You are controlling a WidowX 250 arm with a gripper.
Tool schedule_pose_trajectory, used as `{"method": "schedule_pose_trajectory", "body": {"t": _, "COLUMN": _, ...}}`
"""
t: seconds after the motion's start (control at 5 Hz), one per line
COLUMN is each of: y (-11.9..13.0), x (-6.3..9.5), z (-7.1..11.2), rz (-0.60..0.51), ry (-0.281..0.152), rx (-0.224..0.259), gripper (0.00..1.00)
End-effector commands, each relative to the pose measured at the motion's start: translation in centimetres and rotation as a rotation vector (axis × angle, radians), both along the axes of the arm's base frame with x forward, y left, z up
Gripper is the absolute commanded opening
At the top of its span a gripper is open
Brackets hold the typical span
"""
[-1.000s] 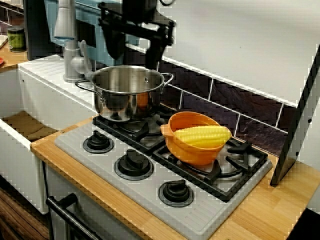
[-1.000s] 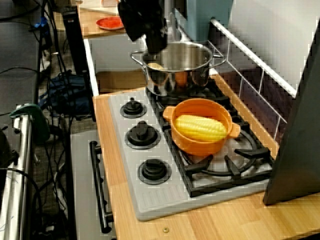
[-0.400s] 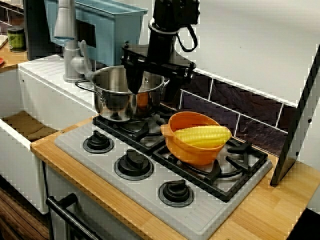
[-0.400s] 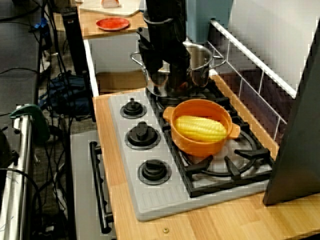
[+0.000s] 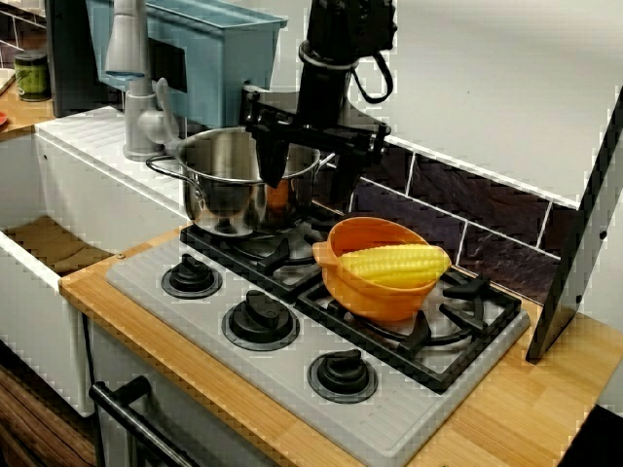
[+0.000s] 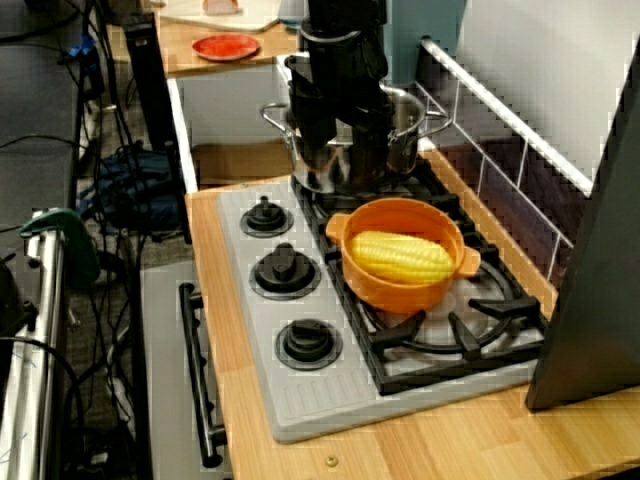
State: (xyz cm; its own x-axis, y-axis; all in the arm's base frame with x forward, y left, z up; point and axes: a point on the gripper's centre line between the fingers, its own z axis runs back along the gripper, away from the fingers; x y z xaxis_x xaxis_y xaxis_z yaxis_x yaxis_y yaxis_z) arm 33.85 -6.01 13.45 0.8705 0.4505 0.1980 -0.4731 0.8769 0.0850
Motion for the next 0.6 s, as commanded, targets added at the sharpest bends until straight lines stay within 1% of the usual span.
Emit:
{"method": "schedule_pose_trajectory", "body": {"t": 0.0, "y": 0.1, "x": 1.2, "z": 2.0, "rz": 0.039, "ry": -0.064, "rx": -0.048, "gripper": 1.0}}
{"method": "schedule_pose_trajectory", "body": {"t": 0.2, "y": -0.3, "x": 1.5, "z": 1.3, "rz": 0.044, "ry": -0.07, "rx": -0.028, "gripper": 1.0}}
{"method": "schedule_pose_trajectory", "body": {"t": 0.4, "y": -0.8, "x": 1.8, "z": 0.5, "rz": 0.046, "ry": -0.068, "rx": -0.019, "gripper": 1.0}}
